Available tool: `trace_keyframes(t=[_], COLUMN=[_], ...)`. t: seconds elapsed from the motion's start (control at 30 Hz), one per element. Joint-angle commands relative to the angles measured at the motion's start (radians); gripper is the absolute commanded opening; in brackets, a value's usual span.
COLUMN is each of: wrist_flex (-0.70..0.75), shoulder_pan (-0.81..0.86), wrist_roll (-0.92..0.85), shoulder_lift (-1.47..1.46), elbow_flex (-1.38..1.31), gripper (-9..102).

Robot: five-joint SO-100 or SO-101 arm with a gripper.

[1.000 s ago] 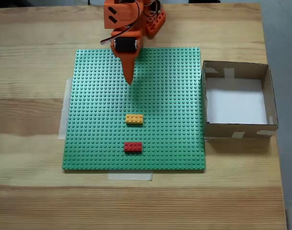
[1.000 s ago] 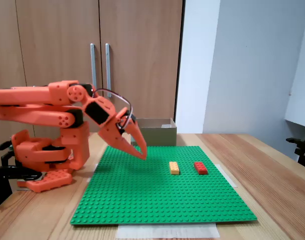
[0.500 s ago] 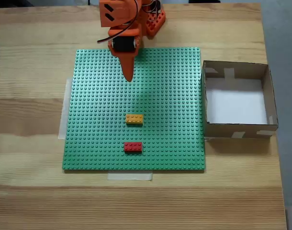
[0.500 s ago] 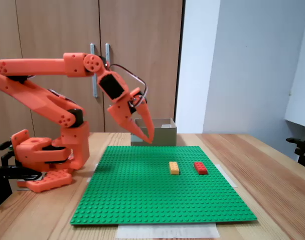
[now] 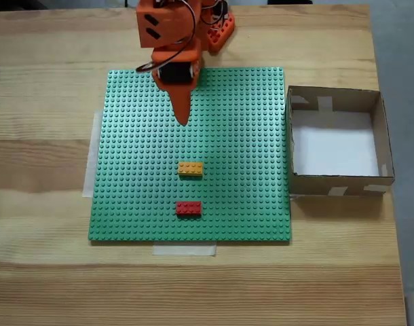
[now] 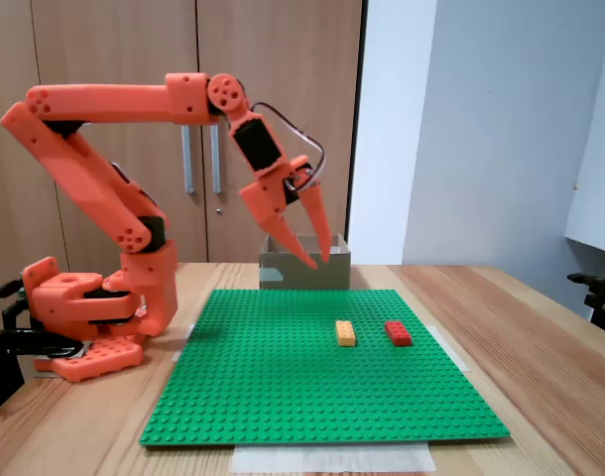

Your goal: Pick the red lego block and put it in the box.

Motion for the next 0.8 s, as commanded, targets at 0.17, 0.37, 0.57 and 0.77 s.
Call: trace_keyframes(t=[0.17,0.37,0.57,0.77], wrist_flex=[0.04,0.049,0.044,0.051], shoulder_pan=[-0.005,-0.006,-0.006,-0.012], wrist_roll=[0.026,0.015,-0.005,-0.023], shoulder_lift=[-0.172,-0.278,-0.39,-0.477], elbow_flex=[-0.229,-0.318,-0.399,-0.479], gripper=[7,11,14,16])
